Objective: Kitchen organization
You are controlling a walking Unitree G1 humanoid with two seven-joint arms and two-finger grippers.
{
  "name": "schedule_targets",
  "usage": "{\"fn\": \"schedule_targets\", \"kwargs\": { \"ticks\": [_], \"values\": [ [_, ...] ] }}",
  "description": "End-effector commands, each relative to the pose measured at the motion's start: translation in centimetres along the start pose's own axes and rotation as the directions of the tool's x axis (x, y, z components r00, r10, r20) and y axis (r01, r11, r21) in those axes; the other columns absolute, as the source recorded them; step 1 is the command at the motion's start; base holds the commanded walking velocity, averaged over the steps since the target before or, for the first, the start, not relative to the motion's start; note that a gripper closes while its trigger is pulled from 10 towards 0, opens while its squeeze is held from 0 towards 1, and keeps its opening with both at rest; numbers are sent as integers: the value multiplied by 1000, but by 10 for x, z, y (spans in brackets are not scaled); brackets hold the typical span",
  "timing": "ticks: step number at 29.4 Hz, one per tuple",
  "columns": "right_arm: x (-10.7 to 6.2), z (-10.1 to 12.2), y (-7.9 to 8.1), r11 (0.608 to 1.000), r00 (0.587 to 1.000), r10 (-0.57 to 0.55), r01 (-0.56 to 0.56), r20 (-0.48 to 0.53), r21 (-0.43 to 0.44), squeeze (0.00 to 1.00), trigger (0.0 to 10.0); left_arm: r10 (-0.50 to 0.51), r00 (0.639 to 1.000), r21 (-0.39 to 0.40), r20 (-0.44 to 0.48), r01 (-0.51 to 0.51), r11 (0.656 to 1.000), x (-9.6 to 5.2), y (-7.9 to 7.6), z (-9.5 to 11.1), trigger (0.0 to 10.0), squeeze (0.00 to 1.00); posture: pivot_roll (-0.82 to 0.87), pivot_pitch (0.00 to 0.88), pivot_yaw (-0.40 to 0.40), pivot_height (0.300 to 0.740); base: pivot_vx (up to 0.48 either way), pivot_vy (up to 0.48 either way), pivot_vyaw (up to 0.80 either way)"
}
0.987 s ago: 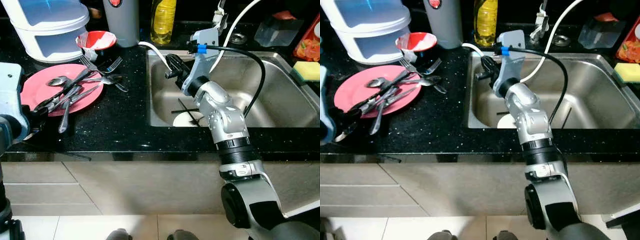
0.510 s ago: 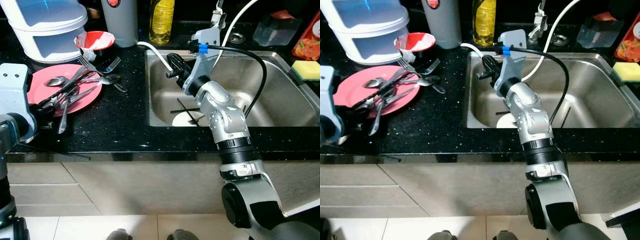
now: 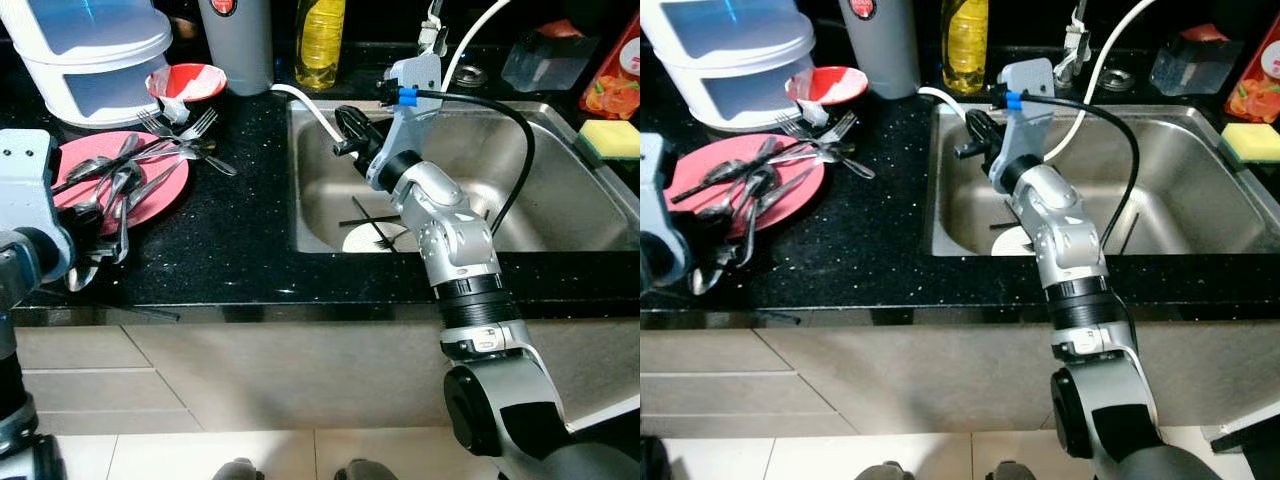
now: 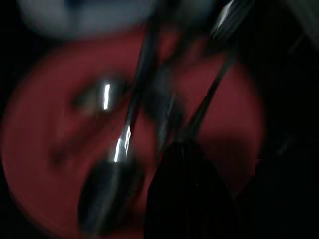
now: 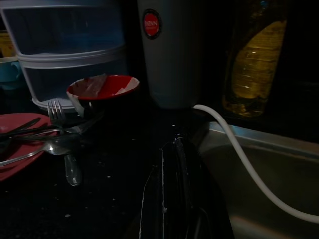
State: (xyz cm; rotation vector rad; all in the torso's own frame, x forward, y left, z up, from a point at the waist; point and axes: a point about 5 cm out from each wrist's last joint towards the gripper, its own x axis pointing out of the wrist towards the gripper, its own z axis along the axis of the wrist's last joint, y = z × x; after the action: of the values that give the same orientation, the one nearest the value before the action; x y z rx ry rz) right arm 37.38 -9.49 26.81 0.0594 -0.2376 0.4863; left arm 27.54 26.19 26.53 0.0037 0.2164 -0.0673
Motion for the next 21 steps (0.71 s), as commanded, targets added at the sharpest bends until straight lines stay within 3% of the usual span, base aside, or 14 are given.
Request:
{"fn": "schedule_targets", "kwargs": {
  "ticks": [1, 4, 10, 13, 14, 17, 18, 21],
  "values": [
    [1, 1, 1, 1000, 1000, 1, -1, 6, -6, 0, 10000, -35, 992, 31, 120, 32, 999, -6, -7, 18, 10000, 0, 164, 36, -15, 740, 0, 0, 0],
    [1, 1, 1, 1000, 1000, -2, 2, 8, -4, 0, 10000, -117, 967, 74, 224, 103, 992, -9, -23, 39, 10000, 0, 162, 35, -12, 740, 0, 0, 0],
    [1, 2, 0, 1000, 1000, -7, 7, 14, -4, 0, 10000, -186, 945, 101, 269, 165, 981, -5, -42, 54, 10000, 0, 155, 31, -7, 740, 0, 0, 0],
    [-1, 4, -2, 1000, 1000, -18, 18, 23, -8, 0, 10000, -99, 984, 109, 150, 83, 991, 5, -32, 40, 10000, 0, 146, 30, 3, 740, 0, 0, 0],
    [-1, 4, -2, 1000, 1000, -18, 18, 23, -8, 0, 10000, -99, 984, 109, 150, 83, 991, 5, -32, 40, 10000, 0, 146, 30, 3, 740, 0, 0, 0],
    [-5, 3, -7, 999, 999, -38, 38, 18, -14, 0, 10000, 65, 998, 78, 12, -65, 995, 11, -8, 14, 10000, 0, 139, 32, 12, 740, 0, 0, 0],
    [-6, 2, -8, 999, 999, -42, 42, 16, -14, 0, 10000, 111, 993, 58, -30, -109, 992, 12, 0, 6, 10000, 1000, 139, 32, 12, 740, 0, 0, 0],
    [-6, 1, -7, 999, 999, -43, 43, 13, -11, 0, 10000, 152, 985, 31, -79, -150, 988, 11, 6, -5, 10000, 1000, 142, 35, 12, 740, 0, 0, 0]
  ]
}}
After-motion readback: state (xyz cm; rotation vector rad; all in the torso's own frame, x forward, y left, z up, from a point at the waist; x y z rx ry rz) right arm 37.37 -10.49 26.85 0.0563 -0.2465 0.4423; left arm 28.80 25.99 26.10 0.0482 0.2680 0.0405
